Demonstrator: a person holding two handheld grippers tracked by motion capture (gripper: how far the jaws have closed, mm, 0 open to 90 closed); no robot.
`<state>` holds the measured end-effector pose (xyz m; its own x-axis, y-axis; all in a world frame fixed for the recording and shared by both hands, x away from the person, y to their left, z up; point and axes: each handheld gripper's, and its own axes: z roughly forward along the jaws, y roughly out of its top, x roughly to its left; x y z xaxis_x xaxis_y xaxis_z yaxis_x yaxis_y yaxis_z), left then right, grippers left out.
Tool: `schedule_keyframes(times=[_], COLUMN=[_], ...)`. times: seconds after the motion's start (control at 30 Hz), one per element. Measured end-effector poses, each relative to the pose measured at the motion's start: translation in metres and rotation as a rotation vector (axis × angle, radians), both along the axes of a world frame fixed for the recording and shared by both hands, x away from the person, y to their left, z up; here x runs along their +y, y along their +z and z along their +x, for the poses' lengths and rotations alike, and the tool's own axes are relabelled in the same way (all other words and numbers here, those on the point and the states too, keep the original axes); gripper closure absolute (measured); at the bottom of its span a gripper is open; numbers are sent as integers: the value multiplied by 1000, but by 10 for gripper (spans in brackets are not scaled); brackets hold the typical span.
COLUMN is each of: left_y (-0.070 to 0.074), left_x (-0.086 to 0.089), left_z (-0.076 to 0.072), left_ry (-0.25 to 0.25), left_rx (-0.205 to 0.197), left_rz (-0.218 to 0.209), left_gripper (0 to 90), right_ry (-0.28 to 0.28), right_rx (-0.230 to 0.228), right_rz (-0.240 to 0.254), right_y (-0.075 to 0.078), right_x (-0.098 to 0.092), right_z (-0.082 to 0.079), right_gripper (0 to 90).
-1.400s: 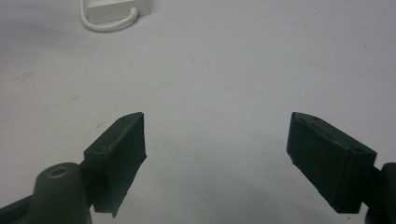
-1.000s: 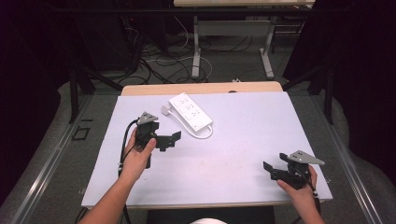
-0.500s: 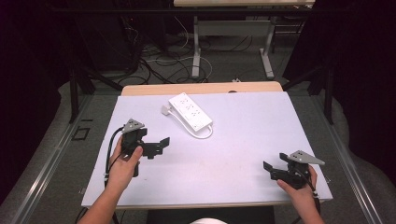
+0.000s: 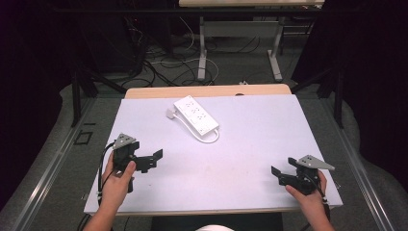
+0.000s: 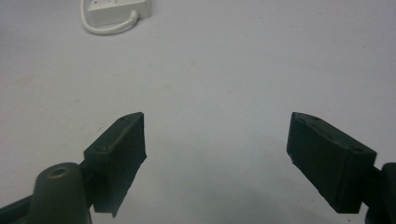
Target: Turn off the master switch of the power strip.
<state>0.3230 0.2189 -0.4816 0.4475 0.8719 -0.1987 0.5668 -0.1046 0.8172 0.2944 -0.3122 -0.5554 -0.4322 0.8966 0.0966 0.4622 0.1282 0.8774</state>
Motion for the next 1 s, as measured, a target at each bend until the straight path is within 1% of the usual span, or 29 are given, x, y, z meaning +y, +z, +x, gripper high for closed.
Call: schedule_keyframes(times=[0.1, 0.3, 0.37, 0.4, 0.47, 0.5, 0.57, 0.6, 0.63, 0.67, 0.7, 0.73, 0.8, 0.87, 0.9, 0.93, 1.0], left_y=[-6, -20, -24, -26, -31, -34, -38, -40, -42, -44, -46, -47, -49, -51, -52, -53, -55], left_x=[6, 17, 19, 21, 23, 23, 26, 26, 27, 29, 30, 31, 35, 37, 38, 38, 39], left_z=[-3, -8, -9, -10, -10, -10, -10, -10, -9, -9, -9, -9, -9, -10, -10, -10, -10], left_ry=[13, 44, 59, 58, 63, 70, 71, 82, 82, 82, 83, 88, 88, 93, 99, 96, 96], left_rx=[4, 17, 22, 33, 37, 33, 44, 45, 41, 50, 44, 54, 46, 49, 55, 51, 54], left_rz=[-11, -17, -31, -29, -34, -41, -33, -42, -37, -40, -29, -31, -15, -25, -31, -28, -19], left_gripper=[16, 17, 17, 17, 19, 19, 20, 20, 19, 19, 19, 20, 20, 19, 20, 19, 19], right_ry=[-1, -1, -1, 0, -5, -4, 0, 1, 0, -3, -5, -5, -3, -1, 0, -4, -1], right_rx=[-2, -2, -2, -2, 1, 3, 6, 5, 10, 10, 4, -2, -1, -1, 11, 0, 13], right_rz=[-3, -3, -2, -3, 2, 5, 4, 2, -3, -7, -5, -1, -2, -1, -7, 1, -4], right_y=[0, 0, 0, 0, 0, 0, 0, 0, 1, 1, 0, 0, 0, 0, 1, 0, 1], right_x=[0, 0, 0, 0, 1, 1, 0, 0, 0, 0, 0, 0, 0, 0, 0, 0, 0], right_z=[0, 0, 0, 0, 0, 0, 0, 0, 0, 0, 0, 0, 0, 0, 0, 0, 0], right_gripper=[190, 190, 190, 190, 190, 190, 190, 190, 190, 190, 190, 190, 190, 190, 190, 190, 190])
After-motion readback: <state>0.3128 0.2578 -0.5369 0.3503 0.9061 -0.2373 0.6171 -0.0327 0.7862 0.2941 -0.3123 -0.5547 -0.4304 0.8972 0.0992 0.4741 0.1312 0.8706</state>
